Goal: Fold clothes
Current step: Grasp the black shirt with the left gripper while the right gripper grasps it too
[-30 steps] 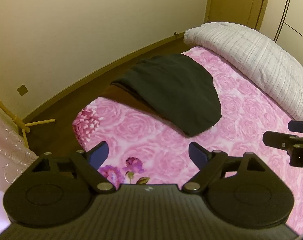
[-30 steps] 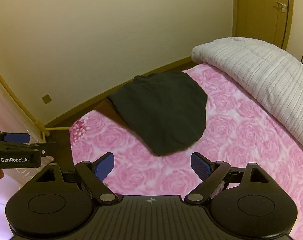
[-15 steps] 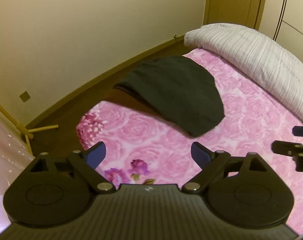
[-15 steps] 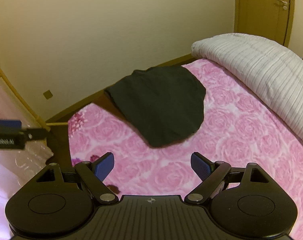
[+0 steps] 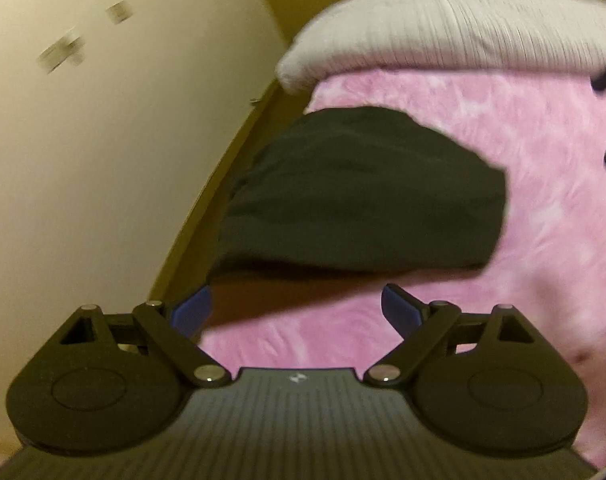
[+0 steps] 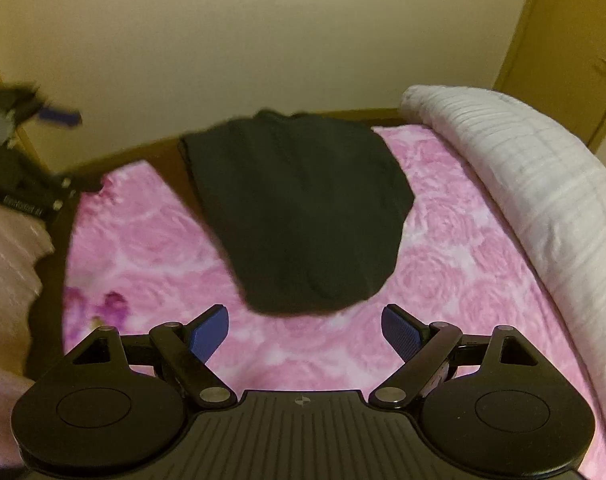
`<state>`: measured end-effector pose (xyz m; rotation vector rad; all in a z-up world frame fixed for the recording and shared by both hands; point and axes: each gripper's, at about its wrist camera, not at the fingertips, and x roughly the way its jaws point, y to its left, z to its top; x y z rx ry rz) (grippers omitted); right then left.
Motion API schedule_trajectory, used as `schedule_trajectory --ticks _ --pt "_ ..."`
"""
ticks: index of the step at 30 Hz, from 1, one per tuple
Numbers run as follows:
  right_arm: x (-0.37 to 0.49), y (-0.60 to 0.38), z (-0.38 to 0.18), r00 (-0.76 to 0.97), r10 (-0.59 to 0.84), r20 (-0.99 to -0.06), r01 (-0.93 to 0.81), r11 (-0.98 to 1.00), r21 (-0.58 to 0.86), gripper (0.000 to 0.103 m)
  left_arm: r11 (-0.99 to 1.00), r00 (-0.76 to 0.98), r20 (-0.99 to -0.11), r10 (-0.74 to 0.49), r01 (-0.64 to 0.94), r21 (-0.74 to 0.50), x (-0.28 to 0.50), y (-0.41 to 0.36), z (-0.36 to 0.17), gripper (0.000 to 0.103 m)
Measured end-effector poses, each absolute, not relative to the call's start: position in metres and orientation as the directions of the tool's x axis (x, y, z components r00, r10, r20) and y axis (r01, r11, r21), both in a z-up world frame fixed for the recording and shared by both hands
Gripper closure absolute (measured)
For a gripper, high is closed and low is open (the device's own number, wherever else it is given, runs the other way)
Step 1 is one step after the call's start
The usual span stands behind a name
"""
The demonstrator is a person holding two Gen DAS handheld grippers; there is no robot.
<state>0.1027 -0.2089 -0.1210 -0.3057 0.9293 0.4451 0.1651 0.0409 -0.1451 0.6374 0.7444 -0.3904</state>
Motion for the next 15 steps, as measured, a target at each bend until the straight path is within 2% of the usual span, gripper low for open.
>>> schedule_trajectory --ticks 4,8,14,15 --pt "0.151 -0.18 -0.172 0.479 0.2 -0.855 -0.56 0.82 -0.122 0.016 0.585 0.654 -0.744 -0.135 0.659 0.473 0.226 0.041 -0.197 0.015" --pt "0.193 -0.158 -0.225 0.433 0.151 -0.889 -0.608 0.777 -0.164 0.016 0.353 0.627 -0.762 -0.164 0.758 0.548 0.267 0.038 -0.243 0.025" --pt "0.233 -0.149 -0.267 0.4 0.102 -0.911 -0.603 0.777 -0.178 0.016 0.188 0.623 -0.758 -0.192 0.781 0.595 0.306 0.044 -0.266 0.026" --pt "0.239 -0.148 -0.27 0.395 0.097 -0.914 -0.602 0.778 -0.177 0.016 0.164 0.612 -0.766 -0.195 0.791 0.59 0.311 0.046 -0.268 0.029"
